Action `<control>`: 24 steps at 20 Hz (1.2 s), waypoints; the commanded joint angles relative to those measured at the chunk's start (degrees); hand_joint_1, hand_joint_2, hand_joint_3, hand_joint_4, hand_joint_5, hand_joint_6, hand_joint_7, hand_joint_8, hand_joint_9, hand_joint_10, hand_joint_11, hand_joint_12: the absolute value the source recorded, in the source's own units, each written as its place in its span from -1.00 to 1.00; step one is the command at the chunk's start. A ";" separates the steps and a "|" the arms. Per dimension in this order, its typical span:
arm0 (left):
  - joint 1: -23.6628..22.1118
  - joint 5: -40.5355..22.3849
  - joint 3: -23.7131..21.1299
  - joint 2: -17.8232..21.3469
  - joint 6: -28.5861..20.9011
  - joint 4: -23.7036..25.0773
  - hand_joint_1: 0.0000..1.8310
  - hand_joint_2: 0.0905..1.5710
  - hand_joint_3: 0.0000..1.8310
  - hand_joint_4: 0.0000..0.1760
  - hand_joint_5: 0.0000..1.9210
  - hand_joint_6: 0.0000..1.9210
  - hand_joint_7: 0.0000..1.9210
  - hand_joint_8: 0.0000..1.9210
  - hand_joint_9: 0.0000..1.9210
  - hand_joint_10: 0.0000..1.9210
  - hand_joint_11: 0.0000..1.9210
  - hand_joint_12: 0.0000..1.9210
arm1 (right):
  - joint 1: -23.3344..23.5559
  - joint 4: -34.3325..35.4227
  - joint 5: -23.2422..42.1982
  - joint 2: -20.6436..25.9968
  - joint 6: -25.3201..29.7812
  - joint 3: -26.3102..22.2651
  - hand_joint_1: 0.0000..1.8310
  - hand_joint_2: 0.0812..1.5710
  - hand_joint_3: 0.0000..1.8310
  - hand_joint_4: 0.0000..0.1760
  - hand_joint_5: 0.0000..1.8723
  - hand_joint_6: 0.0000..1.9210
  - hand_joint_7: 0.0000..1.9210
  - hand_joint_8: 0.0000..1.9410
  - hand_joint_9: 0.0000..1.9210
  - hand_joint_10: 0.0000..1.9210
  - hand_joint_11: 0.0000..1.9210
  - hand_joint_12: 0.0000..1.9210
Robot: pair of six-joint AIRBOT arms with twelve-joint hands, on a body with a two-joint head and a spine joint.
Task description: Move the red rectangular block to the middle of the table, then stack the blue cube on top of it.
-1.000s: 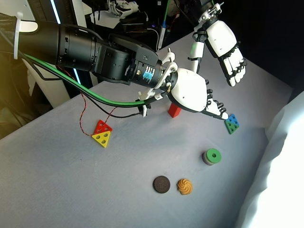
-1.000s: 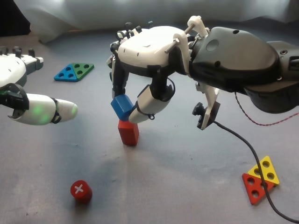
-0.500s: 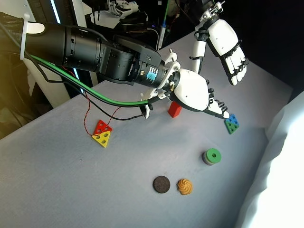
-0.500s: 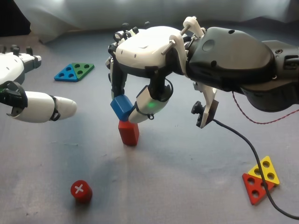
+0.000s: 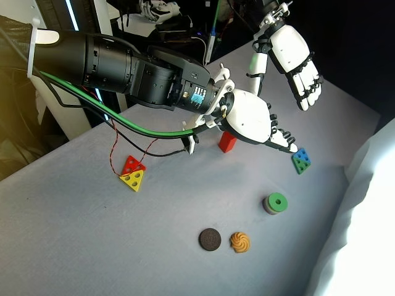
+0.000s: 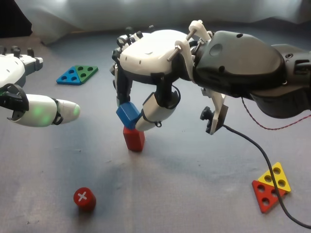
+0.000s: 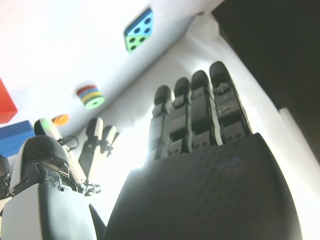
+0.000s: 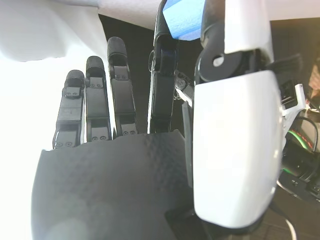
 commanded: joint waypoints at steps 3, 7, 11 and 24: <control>-0.78 -2.86 0.34 0.98 0.43 3.43 -0.74 0.22 -1.00 -1.00 -0.86 -1.00 -0.89 -1.00 -0.93 -1.00 -1.00 -0.79 | 0.16 -1.20 2.37 0.08 -0.15 0.19 0.18 0.26 -1.00 1.00 0.27 -0.32 -0.57 -1.00 -0.84 -1.00 -1.00 -1.00; -0.78 -2.86 0.47 0.98 0.55 3.43 -0.75 0.23 -1.00 -1.00 -0.85 -1.00 -0.88 -1.00 -0.92 -1.00 -1.00 -0.76 | -0.03 -1.20 2.14 -0.24 -0.18 0.42 0.19 0.26 -1.00 1.00 0.28 -0.34 -0.57 -1.00 -0.85 -1.00 -1.00 -1.00; -0.82 -2.86 0.49 0.98 0.55 3.43 -0.78 0.24 -1.00 -1.00 -0.86 -1.00 -0.88 -1.00 -0.92 -1.00 -1.00 -0.78 | -0.59 -1.12 2.16 -0.43 -0.18 0.45 0.19 0.25 -1.00 1.00 0.29 -0.36 -0.59 -1.00 -0.84 -1.00 -1.00 -1.00; -0.93 -2.86 0.31 0.98 0.82 3.42 -0.78 0.25 -1.00 -1.00 -0.87 -1.00 -0.89 -1.00 -0.92 -1.00 -1.00 -0.79 | -0.79 -0.64 1.87 -0.71 -0.20 1.41 0.20 0.23 -1.00 1.00 0.34 -0.48 -0.57 -1.00 -0.84 -1.00 -1.00 -1.00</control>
